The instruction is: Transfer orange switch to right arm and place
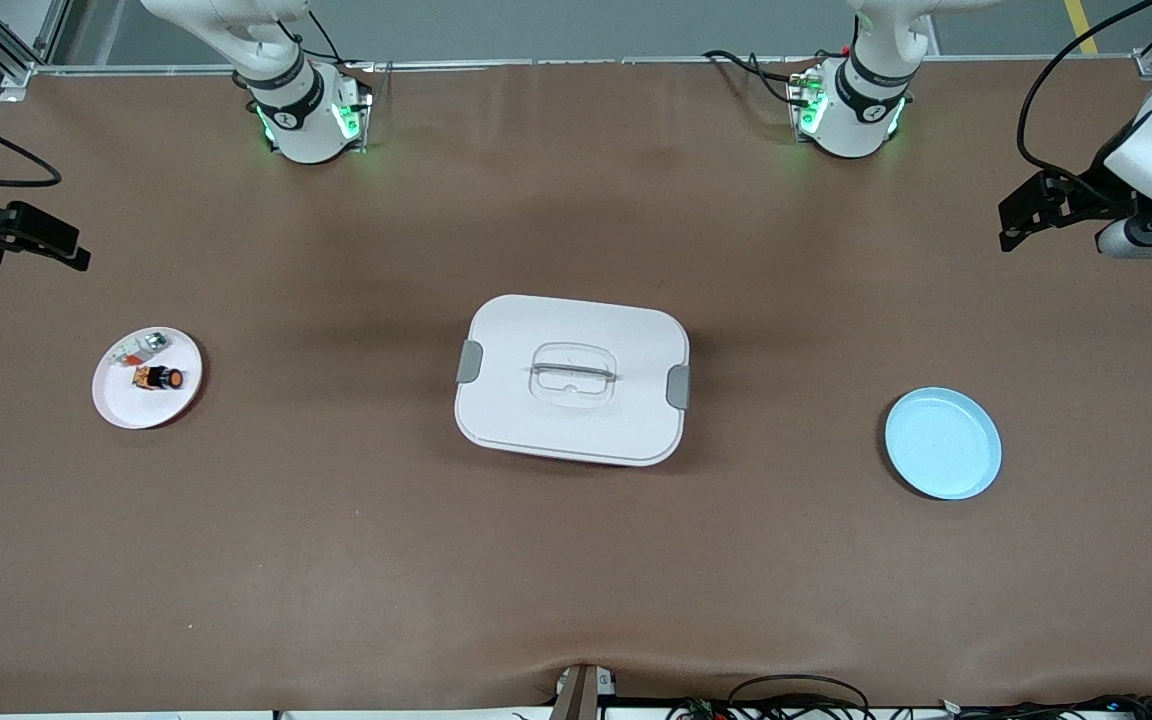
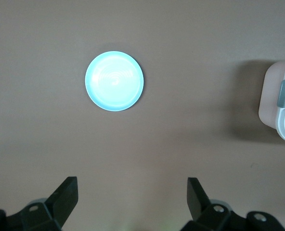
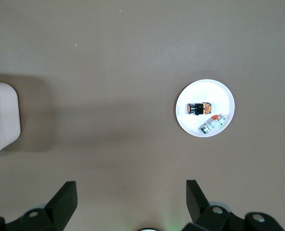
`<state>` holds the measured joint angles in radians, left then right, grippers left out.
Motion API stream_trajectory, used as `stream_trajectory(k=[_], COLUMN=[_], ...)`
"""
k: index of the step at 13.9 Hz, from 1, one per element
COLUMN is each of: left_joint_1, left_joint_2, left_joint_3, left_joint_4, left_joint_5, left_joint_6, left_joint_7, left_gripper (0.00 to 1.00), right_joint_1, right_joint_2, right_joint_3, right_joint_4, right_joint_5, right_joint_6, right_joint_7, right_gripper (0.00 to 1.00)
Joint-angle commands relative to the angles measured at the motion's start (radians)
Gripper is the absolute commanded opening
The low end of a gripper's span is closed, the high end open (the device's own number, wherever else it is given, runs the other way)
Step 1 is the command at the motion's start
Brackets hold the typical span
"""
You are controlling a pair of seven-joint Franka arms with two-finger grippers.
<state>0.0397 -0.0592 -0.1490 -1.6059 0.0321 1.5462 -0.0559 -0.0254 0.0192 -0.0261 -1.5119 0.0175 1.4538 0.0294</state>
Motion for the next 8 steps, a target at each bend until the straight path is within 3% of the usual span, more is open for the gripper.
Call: stream_trajectory(k=[1, 8], left_joint_1=[0.006, 0.006], left_joint_2=[-0.019, -0.019], left_joint_3=[0.002, 0.005], left_joint_4=[-0.003, 0.003], left_joint_5=[-0.014, -0.023], left_joint_6=[0.0, 0.026], left_joint_7=[0.03, 0.085], left_gripper=[1.0, 1.0], right_joint_1=[-0.007, 0.007], right_joint_2=[-0.038, -0.122], right_joint_3=[-0.003, -0.037], right_joint_4=[-0.034, -0.16], right_joint_5=[0.025, 0.044], right_joint_6=[0.013, 0.075], right_joint_7=[0.021, 0.021], right_gripper=[1.0, 1.0])
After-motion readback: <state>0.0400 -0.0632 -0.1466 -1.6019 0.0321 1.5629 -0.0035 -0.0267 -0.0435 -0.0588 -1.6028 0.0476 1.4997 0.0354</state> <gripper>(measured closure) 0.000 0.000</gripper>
